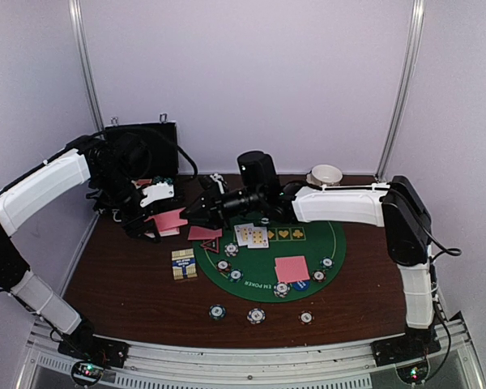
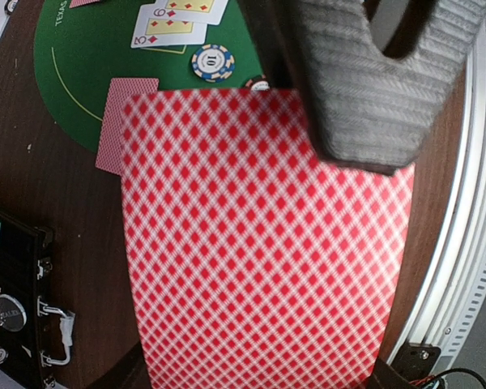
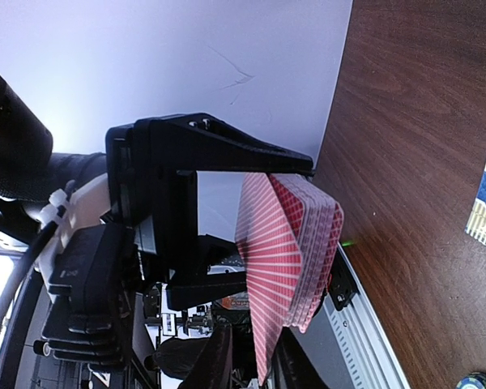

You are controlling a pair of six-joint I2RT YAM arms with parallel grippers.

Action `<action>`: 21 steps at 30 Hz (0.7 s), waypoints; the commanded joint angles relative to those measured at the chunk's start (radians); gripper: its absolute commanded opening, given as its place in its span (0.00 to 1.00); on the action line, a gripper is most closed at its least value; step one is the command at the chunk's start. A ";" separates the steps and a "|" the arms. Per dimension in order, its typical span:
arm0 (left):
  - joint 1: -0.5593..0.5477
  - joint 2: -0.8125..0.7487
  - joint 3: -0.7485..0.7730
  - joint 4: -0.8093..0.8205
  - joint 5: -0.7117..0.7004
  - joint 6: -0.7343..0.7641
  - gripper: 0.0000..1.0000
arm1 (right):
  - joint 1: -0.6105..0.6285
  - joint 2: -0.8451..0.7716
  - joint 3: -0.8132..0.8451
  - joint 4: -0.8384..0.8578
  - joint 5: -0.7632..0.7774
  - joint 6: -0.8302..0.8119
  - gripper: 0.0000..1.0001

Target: Distribute texas hold em gaming equipment

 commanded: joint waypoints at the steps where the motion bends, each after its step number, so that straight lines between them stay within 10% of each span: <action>1: 0.007 -0.006 0.016 0.021 -0.001 0.005 0.00 | 0.009 0.019 0.040 0.060 -0.019 0.038 0.18; 15: 0.007 -0.012 0.015 0.020 -0.007 0.010 0.00 | -0.007 0.022 0.063 0.034 -0.025 0.033 0.00; 21: 0.007 -0.021 0.010 0.020 -0.010 0.010 0.00 | -0.074 -0.085 0.018 -0.243 -0.023 -0.211 0.00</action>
